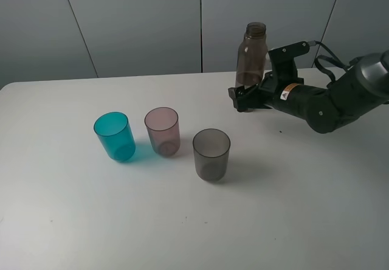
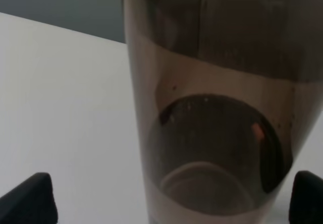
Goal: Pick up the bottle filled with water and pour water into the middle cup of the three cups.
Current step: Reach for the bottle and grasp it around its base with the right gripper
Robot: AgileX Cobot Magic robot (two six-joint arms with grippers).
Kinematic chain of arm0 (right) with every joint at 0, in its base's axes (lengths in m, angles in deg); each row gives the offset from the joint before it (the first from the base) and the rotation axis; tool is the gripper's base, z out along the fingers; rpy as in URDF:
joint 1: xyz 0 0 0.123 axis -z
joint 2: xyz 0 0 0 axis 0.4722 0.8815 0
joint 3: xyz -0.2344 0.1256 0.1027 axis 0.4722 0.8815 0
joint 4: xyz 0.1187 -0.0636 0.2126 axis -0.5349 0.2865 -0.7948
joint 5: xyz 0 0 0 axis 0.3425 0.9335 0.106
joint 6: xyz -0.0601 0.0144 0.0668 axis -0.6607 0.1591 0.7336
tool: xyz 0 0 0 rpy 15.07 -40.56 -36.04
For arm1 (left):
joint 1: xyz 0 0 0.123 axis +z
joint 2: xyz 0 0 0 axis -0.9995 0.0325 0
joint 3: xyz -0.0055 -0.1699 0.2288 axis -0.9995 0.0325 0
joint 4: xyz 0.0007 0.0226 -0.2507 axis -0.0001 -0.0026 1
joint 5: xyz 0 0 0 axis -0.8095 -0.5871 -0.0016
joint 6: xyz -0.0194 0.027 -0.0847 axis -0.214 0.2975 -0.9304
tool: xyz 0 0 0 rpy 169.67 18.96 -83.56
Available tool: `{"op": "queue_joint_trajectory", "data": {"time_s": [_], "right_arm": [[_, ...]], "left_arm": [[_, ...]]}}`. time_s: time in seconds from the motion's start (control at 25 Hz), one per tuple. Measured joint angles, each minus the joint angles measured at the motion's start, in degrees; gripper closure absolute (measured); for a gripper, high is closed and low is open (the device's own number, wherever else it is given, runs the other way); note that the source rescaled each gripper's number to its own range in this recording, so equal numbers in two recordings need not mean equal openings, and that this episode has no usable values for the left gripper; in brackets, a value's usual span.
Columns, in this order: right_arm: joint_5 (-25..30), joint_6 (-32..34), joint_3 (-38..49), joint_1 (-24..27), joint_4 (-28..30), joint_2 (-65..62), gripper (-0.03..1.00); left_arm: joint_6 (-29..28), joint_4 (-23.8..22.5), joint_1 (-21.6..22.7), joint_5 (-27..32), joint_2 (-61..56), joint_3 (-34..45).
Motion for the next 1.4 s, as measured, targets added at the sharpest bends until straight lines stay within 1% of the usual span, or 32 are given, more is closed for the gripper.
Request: {"op": "queue_joint_trajectory", "data": {"time_s": [0.52, 0.76, 1.08, 1.24, 1.4], "right_arm": [[-0.2, -0.3, -6.7, 0.0, -1.6, 5.3, -0.03], [-0.6, -0.7, -7.4, 0.0, -4.4, 6.7, -0.03], [-4.2, -1.2, -7.6, 0.0, -5.8, 7.1, -0.03], [-7.6, -0.8, -7.9, 0.0, -6.9, 8.3, -0.03], [-8.5, -0.6, -7.9, 0.0, -7.0, 8.9, -0.03]], "left_arm": [[0.1, 0.0, 0.0, 0.0, 0.0, 0.0], [0.1, 0.0, 0.0, 0.0, 0.0, 0.0], [0.1, 0.0, 0.0, 0.0, 0.0, 0.0], [0.1, 0.0, 0.0, 0.0, 0.0, 0.0], [0.1, 0.0, 0.0, 0.0, 0.0, 0.0]]}}
